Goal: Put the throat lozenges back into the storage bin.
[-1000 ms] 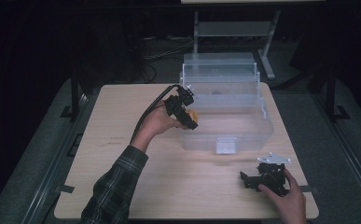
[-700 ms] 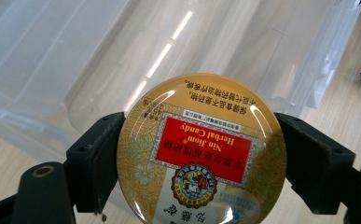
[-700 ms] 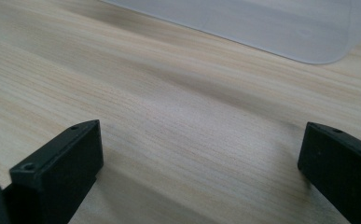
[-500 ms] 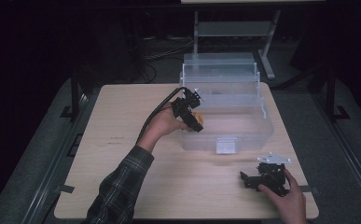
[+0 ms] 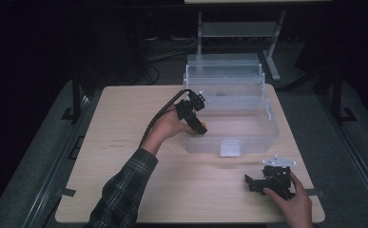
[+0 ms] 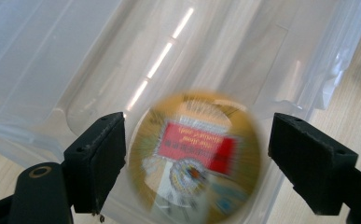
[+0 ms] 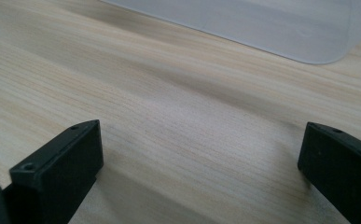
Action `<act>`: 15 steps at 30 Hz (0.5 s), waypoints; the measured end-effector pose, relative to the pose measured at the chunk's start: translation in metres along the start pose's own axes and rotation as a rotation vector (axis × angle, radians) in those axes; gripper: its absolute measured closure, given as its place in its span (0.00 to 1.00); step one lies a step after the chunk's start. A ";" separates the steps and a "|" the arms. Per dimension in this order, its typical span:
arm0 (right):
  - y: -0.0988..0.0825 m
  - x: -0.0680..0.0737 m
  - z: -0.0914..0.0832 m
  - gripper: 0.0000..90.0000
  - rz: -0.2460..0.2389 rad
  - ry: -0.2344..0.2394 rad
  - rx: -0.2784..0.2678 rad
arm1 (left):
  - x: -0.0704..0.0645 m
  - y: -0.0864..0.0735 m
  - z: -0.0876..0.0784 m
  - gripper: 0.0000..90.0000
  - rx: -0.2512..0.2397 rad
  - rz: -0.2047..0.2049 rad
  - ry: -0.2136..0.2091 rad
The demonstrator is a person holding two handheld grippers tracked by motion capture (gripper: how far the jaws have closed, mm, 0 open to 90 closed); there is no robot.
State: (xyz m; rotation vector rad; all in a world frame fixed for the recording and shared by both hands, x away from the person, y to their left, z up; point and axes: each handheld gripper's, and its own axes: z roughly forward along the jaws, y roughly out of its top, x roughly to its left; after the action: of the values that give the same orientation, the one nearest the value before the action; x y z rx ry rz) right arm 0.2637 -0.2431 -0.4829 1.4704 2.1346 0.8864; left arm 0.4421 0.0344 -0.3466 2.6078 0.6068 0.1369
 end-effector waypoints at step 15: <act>0.000 0.000 0.000 0.00 -0.001 0.000 -0.001 | -0.001 -0.010 -0.018 0.21 -0.026 0.000 0.011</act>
State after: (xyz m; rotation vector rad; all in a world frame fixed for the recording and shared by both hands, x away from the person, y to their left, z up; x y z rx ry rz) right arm 0.2638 -0.2431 -0.4831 1.4687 2.1343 0.8868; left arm 0.4338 0.0491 -0.3352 2.5835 0.6042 0.1586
